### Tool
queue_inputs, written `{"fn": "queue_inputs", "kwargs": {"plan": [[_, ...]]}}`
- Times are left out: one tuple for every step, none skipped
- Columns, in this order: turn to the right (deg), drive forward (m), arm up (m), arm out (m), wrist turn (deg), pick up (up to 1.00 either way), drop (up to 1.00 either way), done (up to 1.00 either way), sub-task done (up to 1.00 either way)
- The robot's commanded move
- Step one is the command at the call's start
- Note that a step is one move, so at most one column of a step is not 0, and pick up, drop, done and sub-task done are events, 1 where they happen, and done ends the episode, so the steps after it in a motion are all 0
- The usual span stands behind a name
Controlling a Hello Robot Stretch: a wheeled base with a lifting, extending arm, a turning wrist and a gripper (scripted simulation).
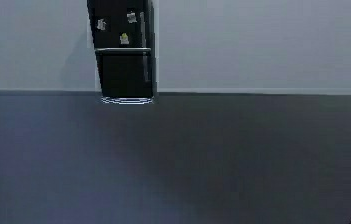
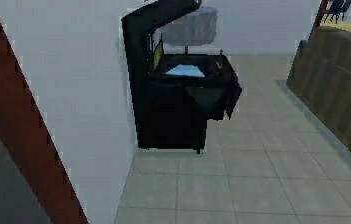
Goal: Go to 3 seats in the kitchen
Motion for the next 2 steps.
{"fn": "queue_inputs", "kwargs": {"plan": [[0.0, 0.70, 0.00, 0.00, 0.0, 0.00, 0.00, 0.00, 0.00], [45.0, 0.00, 0.00, 0.00, 0.0, 0.00, 0.00, 0.00, 0.00]]}}
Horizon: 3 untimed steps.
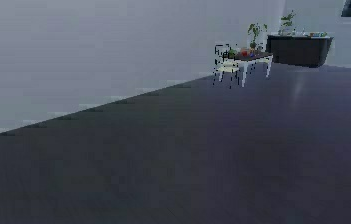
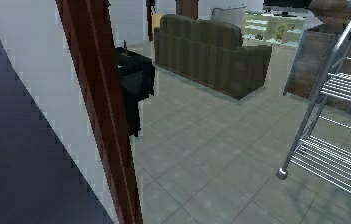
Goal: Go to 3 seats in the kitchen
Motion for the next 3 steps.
{"fn": "queue_inputs", "kwargs": {"plan": [[3.0, 0.00, 0.00, 0.00, 0.0, 0.00, 0.00, 0.00, 0.00], [0.0, 0.40, 0.00, 0.00, 0.0, 0.00, 0.00, 0.00, 0.00], [21.0, 0.00, 0.00, 0.00, 0.0, 0.00, 0.00, 0.00, 0.00]]}}
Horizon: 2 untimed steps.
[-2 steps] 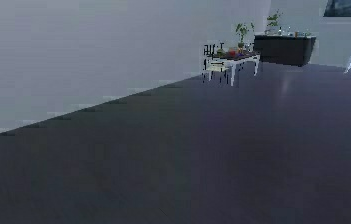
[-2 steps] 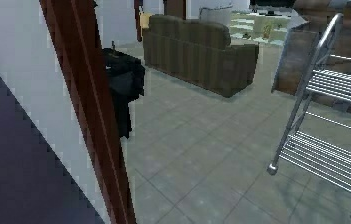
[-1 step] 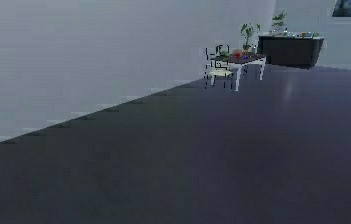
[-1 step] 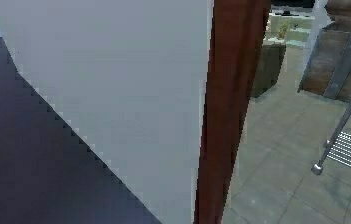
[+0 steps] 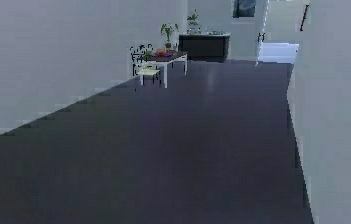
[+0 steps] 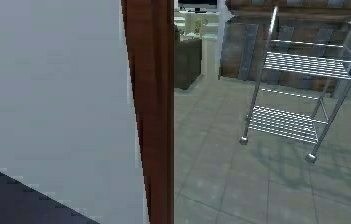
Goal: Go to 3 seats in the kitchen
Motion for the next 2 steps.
{"fn": "queue_inputs", "kwargs": {"plan": [[0.0, 1.00, 0.00, 0.00, 0.0, 0.00, 0.00, 0.00, 0.00], [0.0, 1.00, 0.00, 0.00, 0.0, 0.00, 0.00, 0.00, 0.00]]}}
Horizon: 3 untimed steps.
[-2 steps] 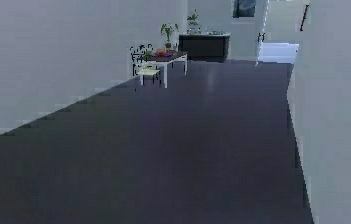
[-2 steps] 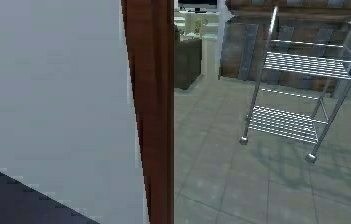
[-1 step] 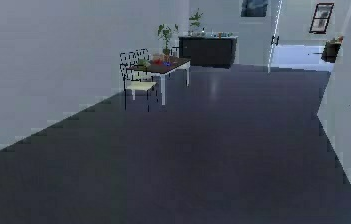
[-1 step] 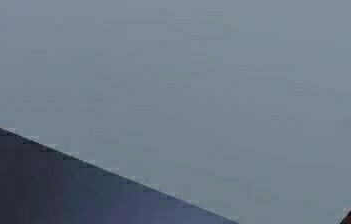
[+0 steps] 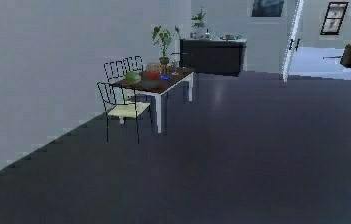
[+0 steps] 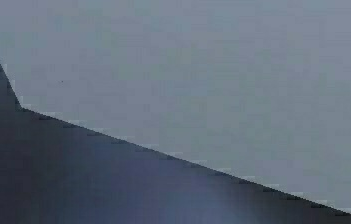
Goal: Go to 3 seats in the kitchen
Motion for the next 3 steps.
{"fn": "queue_inputs", "kwargs": {"plan": [[3.0, 0.00, 0.00, 0.00, 0.0, 0.00, 0.00, 0.00, 0.00], [0.0, 1.00, 0.00, 0.00, 0.0, 0.00, 0.00, 0.00, 0.00], [0.0, 0.40, 0.00, 0.00, 0.0, 0.00, 0.00, 0.00, 0.00]]}}
